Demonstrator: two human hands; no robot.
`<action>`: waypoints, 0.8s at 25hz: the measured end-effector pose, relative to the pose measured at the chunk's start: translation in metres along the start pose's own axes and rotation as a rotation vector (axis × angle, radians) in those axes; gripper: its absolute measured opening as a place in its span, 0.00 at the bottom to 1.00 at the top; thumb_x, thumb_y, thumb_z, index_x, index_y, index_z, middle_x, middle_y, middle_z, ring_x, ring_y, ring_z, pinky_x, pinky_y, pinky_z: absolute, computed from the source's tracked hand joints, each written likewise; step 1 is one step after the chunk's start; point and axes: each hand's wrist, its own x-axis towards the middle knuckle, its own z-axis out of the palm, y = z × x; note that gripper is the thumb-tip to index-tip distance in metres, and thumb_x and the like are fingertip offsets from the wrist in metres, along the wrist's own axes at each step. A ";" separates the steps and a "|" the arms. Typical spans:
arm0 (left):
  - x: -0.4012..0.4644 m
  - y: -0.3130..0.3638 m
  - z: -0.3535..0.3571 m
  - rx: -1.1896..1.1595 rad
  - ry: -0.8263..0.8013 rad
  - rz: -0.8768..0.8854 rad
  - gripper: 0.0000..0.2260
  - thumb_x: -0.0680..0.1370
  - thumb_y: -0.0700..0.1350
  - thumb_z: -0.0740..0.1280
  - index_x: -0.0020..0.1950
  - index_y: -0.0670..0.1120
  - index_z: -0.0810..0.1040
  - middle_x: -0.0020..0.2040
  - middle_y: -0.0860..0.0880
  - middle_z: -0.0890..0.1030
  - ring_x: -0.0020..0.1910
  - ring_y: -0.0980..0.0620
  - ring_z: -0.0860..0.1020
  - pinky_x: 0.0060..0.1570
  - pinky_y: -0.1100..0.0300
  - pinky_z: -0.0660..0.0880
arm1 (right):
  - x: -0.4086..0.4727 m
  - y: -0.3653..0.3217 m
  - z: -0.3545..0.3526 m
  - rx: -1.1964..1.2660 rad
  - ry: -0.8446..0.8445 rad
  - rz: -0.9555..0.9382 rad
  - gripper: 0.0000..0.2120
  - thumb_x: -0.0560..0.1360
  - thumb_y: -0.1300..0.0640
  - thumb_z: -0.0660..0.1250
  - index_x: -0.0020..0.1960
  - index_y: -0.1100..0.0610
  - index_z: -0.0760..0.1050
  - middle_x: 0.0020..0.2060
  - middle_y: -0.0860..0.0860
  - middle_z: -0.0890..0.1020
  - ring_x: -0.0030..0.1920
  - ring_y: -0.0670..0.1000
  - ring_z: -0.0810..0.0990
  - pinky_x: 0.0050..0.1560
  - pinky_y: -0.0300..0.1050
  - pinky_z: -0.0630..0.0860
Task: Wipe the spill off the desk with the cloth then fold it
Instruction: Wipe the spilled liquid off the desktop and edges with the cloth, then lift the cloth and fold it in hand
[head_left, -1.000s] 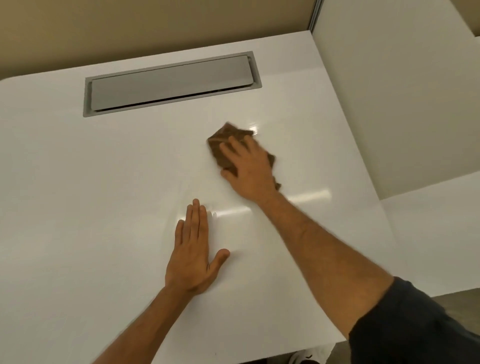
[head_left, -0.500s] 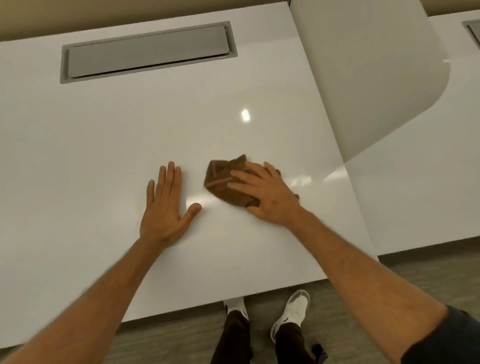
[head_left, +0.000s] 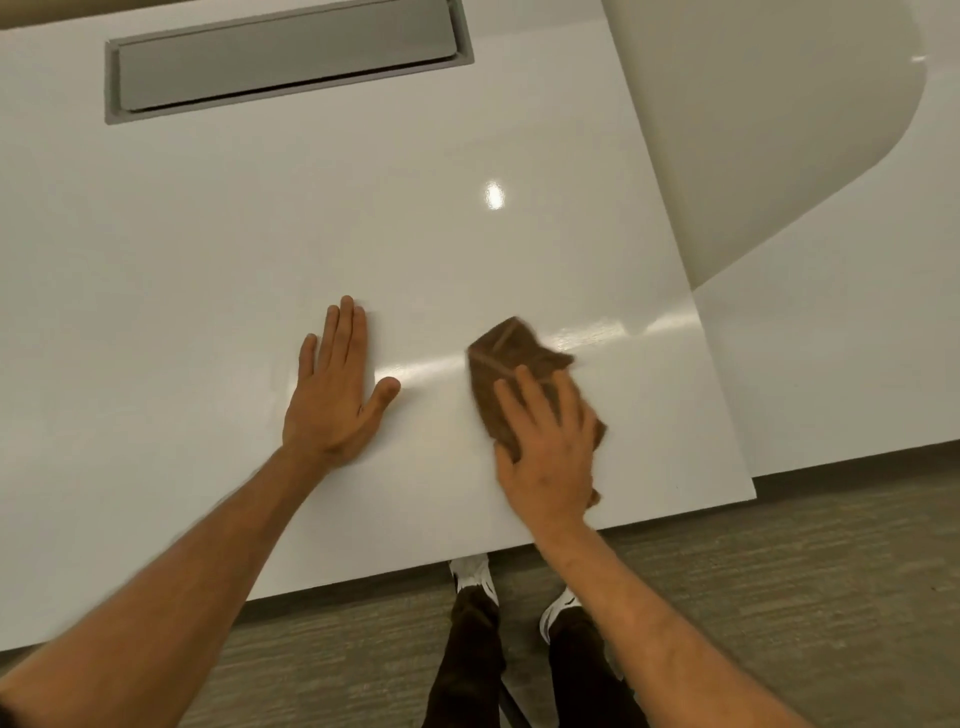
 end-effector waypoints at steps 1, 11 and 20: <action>0.000 -0.001 0.001 -0.007 0.004 0.002 0.39 0.83 0.67 0.44 0.86 0.45 0.40 0.87 0.49 0.40 0.85 0.51 0.38 0.83 0.48 0.39 | -0.008 -0.014 0.007 0.025 -0.036 -0.073 0.27 0.74 0.49 0.66 0.74 0.49 0.71 0.74 0.49 0.72 0.76 0.62 0.65 0.73 0.64 0.63; -0.016 0.014 -0.010 -0.011 -0.105 0.003 0.44 0.79 0.73 0.37 0.85 0.45 0.39 0.86 0.48 0.38 0.84 0.50 0.35 0.81 0.50 0.30 | -0.040 -0.009 -0.018 0.229 -0.620 -0.508 0.24 0.71 0.58 0.74 0.66 0.45 0.79 0.72 0.42 0.75 0.79 0.53 0.60 0.80 0.59 0.51; -0.127 0.140 -0.048 -0.183 -0.111 -0.076 0.29 0.83 0.63 0.55 0.83 0.57 0.60 0.85 0.54 0.58 0.85 0.54 0.49 0.78 0.50 0.31 | -0.050 0.021 -0.160 0.320 -0.673 -0.157 0.18 0.76 0.59 0.70 0.63 0.44 0.79 0.60 0.45 0.82 0.61 0.48 0.76 0.67 0.51 0.74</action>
